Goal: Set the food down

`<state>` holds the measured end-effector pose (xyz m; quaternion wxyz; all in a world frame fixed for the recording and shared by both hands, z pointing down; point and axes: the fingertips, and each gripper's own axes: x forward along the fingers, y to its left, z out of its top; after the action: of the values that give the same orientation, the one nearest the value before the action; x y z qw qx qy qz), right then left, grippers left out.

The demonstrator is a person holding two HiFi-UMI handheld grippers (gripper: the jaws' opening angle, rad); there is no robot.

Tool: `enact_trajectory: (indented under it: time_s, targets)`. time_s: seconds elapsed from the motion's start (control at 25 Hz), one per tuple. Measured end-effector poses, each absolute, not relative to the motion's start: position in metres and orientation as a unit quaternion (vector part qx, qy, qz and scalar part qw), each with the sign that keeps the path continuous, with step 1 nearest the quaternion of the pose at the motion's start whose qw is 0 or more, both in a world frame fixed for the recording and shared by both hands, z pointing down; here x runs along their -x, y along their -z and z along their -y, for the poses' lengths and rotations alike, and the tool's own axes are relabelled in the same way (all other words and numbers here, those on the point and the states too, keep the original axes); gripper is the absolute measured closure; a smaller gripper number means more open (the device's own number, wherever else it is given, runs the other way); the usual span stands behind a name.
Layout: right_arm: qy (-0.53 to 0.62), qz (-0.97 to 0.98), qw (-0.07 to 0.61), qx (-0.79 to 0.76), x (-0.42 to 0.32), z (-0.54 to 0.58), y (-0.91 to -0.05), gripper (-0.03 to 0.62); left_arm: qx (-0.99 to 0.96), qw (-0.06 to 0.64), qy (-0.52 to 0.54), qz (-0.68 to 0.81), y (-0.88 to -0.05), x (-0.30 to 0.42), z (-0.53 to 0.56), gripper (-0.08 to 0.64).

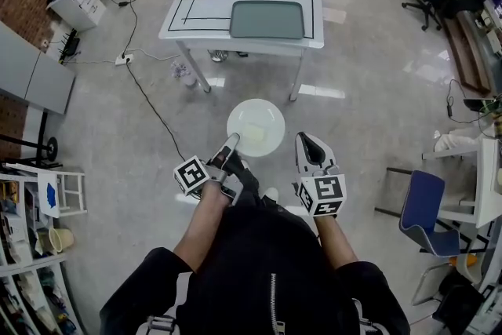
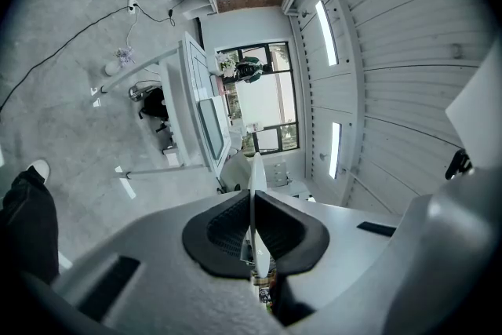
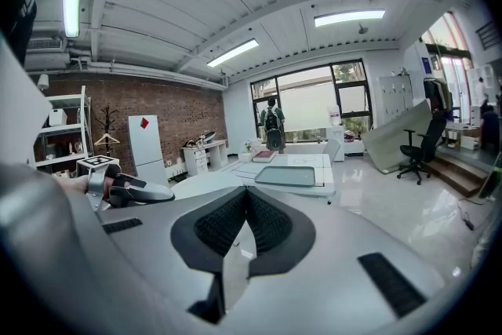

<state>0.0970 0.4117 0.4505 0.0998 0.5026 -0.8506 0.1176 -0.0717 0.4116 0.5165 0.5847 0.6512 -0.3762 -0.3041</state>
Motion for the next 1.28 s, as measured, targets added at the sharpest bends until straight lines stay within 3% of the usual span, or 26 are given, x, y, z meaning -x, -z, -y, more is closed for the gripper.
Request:
enact_trajectory:
  time_s: [0.56, 1.28]
  targets:
    - [-0.13, 0.842, 0.105, -0.512, -0.105, -0.367, -0.463, 0.583, -0.648, 0.594, 0.296, 0.373, -0.53, 0.068, -0.363, 0.546]
    - [-0.159, 0.845, 0.149, -0.489, -0.04, -0.164, -0.483, 0.583, -0.615, 0.617, 0.308, 0.383, -0.553, 0.121, -0.157, 0.546]
